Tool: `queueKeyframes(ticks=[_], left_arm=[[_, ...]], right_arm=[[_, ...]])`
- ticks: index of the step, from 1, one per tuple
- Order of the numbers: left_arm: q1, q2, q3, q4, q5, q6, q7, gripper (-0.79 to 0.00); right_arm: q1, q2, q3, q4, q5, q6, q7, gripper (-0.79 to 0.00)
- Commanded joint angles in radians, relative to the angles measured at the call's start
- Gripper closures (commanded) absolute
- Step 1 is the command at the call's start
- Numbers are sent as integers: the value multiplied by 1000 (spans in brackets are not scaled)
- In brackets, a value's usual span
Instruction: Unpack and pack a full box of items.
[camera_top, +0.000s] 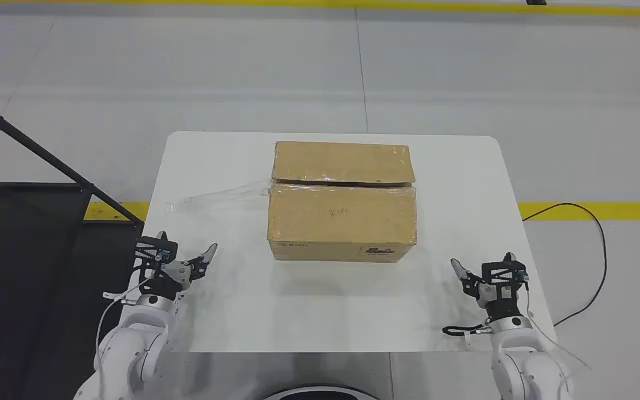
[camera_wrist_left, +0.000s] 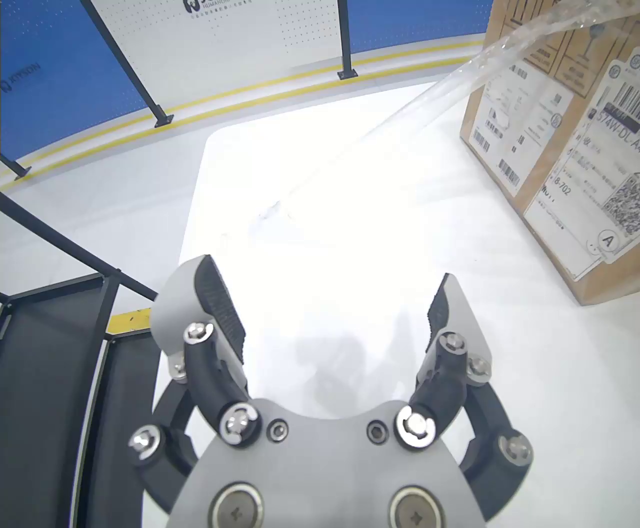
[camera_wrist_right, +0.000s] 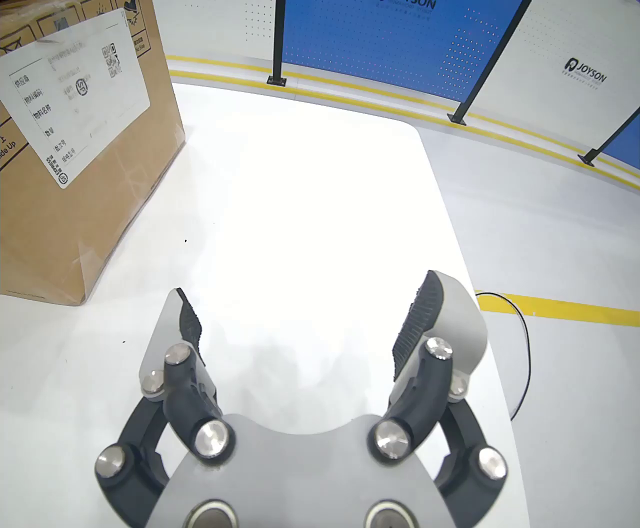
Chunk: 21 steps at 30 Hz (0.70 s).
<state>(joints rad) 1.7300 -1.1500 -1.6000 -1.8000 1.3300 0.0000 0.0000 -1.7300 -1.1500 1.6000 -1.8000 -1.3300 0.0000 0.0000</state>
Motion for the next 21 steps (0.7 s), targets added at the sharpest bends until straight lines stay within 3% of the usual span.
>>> queueKeyframes(ticks=[1,11,21], left_arm=[[0,0,0,0,0,0,0,-784],[0,-2,-11,-18,-39,-26,18,-785],[21,-2,-100,-98,-246,-161,42,-785]], right_arm=[[0,0,0,0,0,0,0,-784],[5,-1,2,-23,11,-22,4,-785],[32,2,57,-177,306,-226,123,-785]])
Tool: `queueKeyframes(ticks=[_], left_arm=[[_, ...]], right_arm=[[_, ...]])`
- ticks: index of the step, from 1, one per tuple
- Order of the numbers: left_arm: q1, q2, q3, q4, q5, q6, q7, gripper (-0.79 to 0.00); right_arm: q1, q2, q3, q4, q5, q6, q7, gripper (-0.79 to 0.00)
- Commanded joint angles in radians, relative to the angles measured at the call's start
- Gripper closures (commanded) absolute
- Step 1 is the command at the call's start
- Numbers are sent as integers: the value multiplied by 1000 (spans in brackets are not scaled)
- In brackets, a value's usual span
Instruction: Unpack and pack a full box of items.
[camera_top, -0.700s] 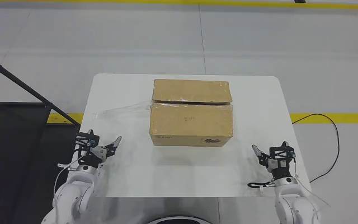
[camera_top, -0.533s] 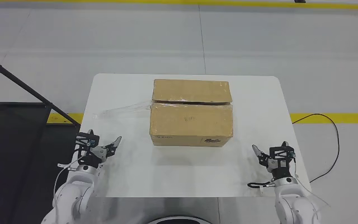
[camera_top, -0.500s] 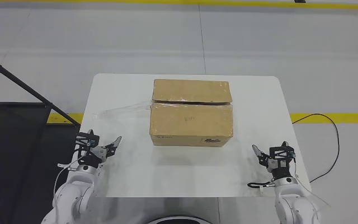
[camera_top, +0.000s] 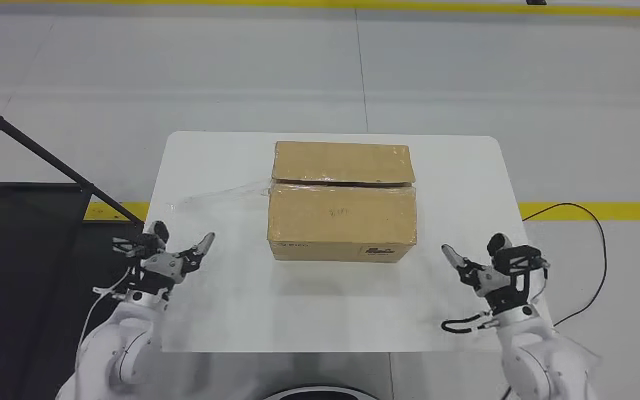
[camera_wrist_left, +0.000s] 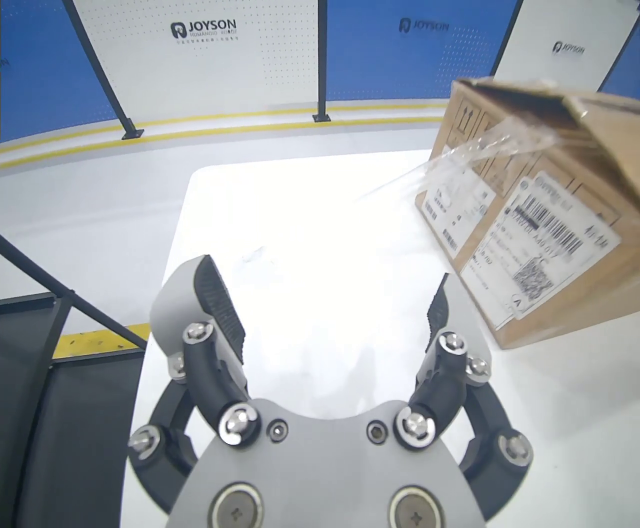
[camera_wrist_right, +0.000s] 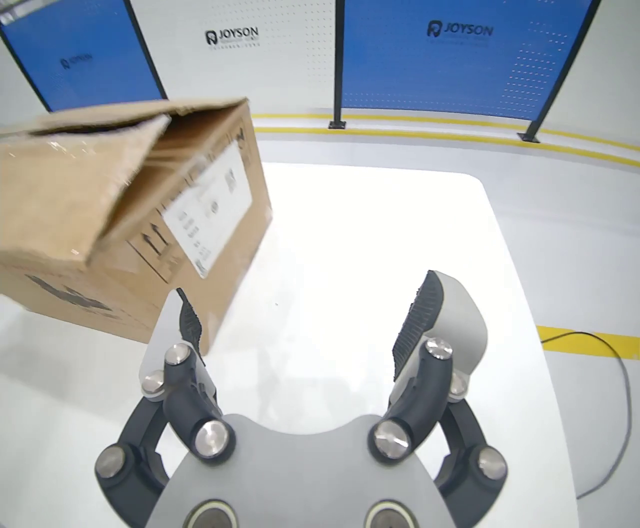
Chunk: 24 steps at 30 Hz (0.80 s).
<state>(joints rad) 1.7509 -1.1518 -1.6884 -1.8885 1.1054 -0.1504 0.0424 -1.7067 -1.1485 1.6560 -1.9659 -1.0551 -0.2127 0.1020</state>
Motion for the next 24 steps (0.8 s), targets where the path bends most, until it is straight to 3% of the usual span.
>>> queueKeyframes(ticks=[1,8,20,24], left_arm=[[1,0,-23,-20,-41,-19,-3,-785],[26,4,-107,-83,-140,-107,-20,-785],[26,4,-104,-83,-146,-109,-21,-785],[-10,2,-85,-65,-262,-152,-62,-785]], right_arm=[[20,1,2,-21,70,-32,44,-785],[114,7,14,-51,338,-128,235,-785],[118,7,17,-53,337,-117,238,-785],[165,5,-18,-22,416,-92,278,-785]])
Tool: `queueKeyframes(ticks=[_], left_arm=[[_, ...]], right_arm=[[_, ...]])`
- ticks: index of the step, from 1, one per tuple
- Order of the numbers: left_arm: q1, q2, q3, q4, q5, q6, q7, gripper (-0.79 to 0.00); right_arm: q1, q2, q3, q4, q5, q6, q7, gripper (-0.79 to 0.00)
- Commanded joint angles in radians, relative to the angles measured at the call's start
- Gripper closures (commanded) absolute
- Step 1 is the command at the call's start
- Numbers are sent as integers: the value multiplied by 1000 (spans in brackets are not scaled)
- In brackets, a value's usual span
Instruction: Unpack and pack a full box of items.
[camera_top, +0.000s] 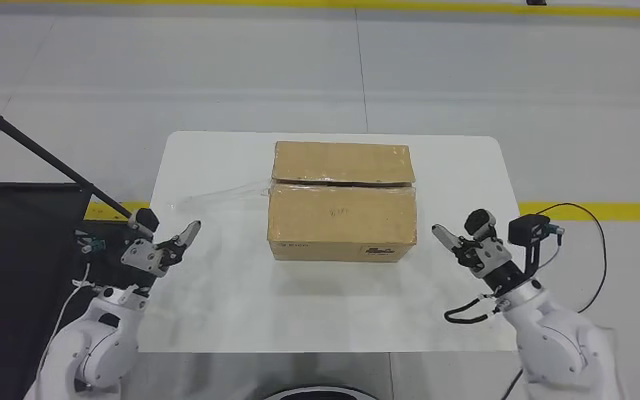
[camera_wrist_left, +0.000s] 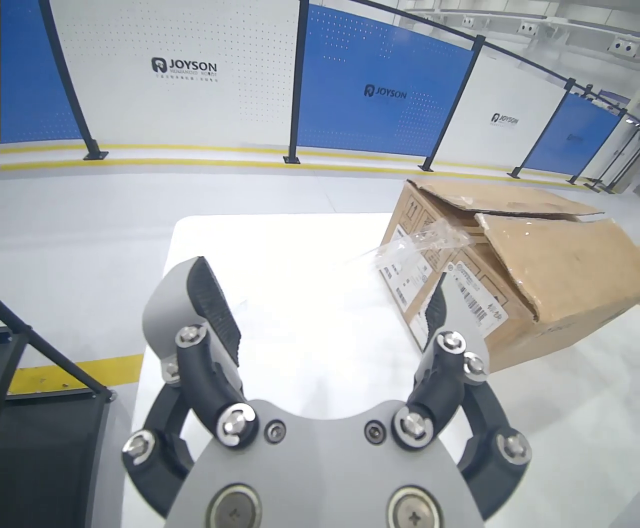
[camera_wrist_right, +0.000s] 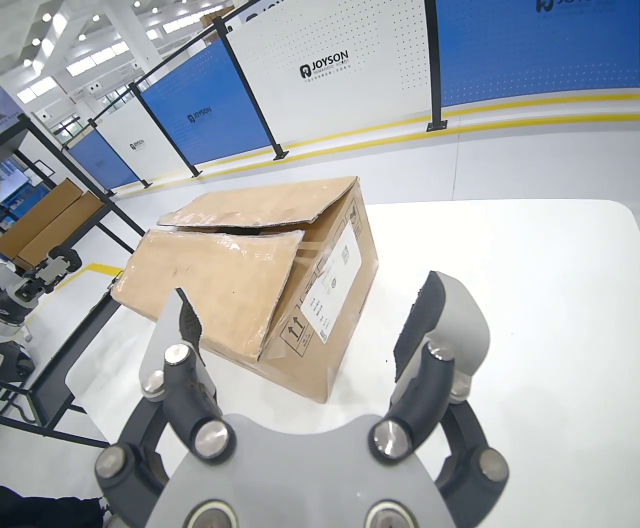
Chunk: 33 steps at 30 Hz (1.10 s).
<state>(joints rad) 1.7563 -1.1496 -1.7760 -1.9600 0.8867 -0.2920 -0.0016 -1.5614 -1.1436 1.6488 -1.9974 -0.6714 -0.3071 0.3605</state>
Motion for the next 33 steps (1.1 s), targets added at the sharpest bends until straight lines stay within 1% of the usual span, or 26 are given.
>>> queueKeyframes(ticks=[1,4,6,9,13,20,29,33], left_arm=[[-29,0,6,10,-77,-27,-39,-785],[-68,2,5,19,-163,-55,-100,-785],[-89,4,7,23,-197,-65,-132,-785],[-110,5,11,28,-229,-71,-166,-785],[-124,5,16,33,-272,-74,-191,-785],[-137,4,30,57,-309,-65,-204,-785],[-154,4,48,78,-315,-62,-222,-785],[-161,3,59,82,-306,-58,-221,-785]], right_arm=[[43,0,-19,22,75,-6,46,-785],[125,3,-32,79,226,-18,160,-785],[187,6,-41,120,337,-23,261,-785],[272,10,-53,186,467,-26,371,-785],[360,15,-71,269,561,-26,464,-785],[461,18,-121,390,623,-40,528,-785],[533,19,-178,491,659,-49,559,-785],[552,20,-192,527,726,-73,590,-785]])
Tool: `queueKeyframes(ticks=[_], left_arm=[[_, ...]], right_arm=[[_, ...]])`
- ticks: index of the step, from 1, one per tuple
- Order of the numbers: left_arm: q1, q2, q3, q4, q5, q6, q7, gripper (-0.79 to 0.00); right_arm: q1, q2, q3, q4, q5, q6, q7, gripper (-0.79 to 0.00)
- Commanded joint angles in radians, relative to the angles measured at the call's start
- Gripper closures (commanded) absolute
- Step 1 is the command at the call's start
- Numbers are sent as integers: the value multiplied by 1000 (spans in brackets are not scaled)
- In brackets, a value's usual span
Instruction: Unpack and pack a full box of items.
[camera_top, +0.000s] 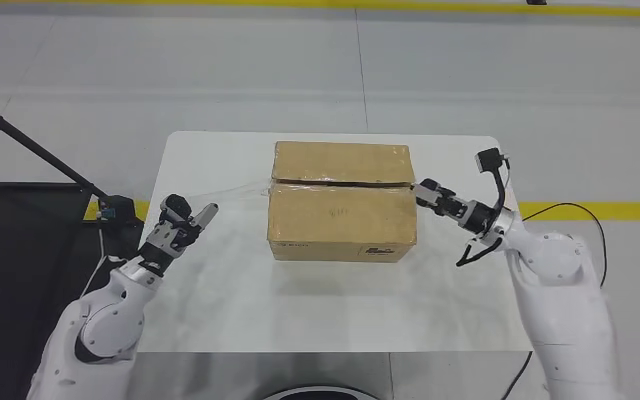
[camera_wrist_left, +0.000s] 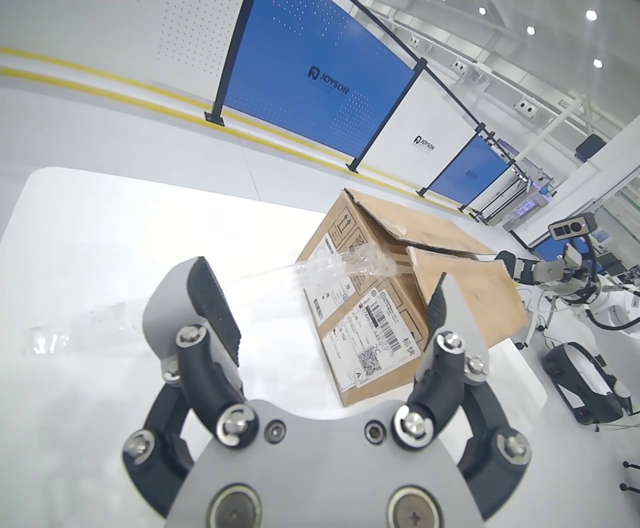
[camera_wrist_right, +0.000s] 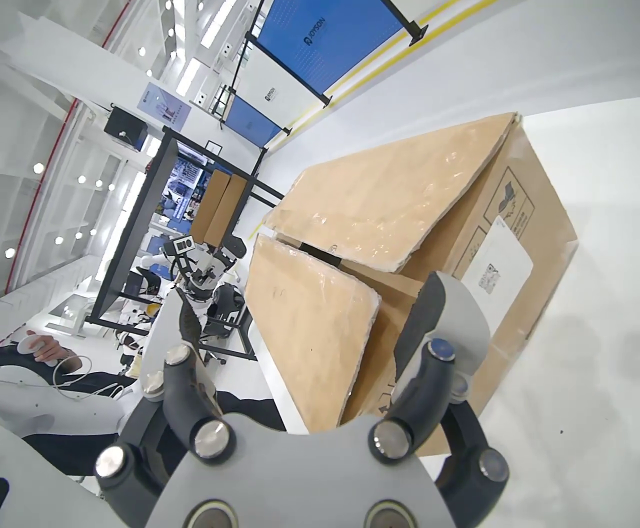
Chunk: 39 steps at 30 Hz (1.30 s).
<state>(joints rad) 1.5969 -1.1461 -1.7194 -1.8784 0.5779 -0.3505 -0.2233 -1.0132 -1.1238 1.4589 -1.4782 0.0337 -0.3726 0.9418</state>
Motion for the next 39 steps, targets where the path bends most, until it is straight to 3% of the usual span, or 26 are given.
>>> queueKeyframes(ticks=[1,13,17,21,29,39], left_arm=[[-3,0,5,2,4,2,0,-785],[-4,0,24,-15,29,-5,0,-785],[3,0,29,-28,38,-18,7,-785],[7,1,37,-42,51,-38,10,-785],[11,3,53,-55,89,-97,10,-785],[22,14,65,-41,160,-246,-30,-785]], right_arm=[[9,1,-4,17,40,-17,22,-785],[56,12,1,111,345,-108,244,-785],[45,18,13,93,466,-152,354,-785],[16,32,18,12,516,-111,395,-785],[-68,71,34,-136,505,-83,423,-785],[-166,135,-2,-272,329,-133,373,-785]])
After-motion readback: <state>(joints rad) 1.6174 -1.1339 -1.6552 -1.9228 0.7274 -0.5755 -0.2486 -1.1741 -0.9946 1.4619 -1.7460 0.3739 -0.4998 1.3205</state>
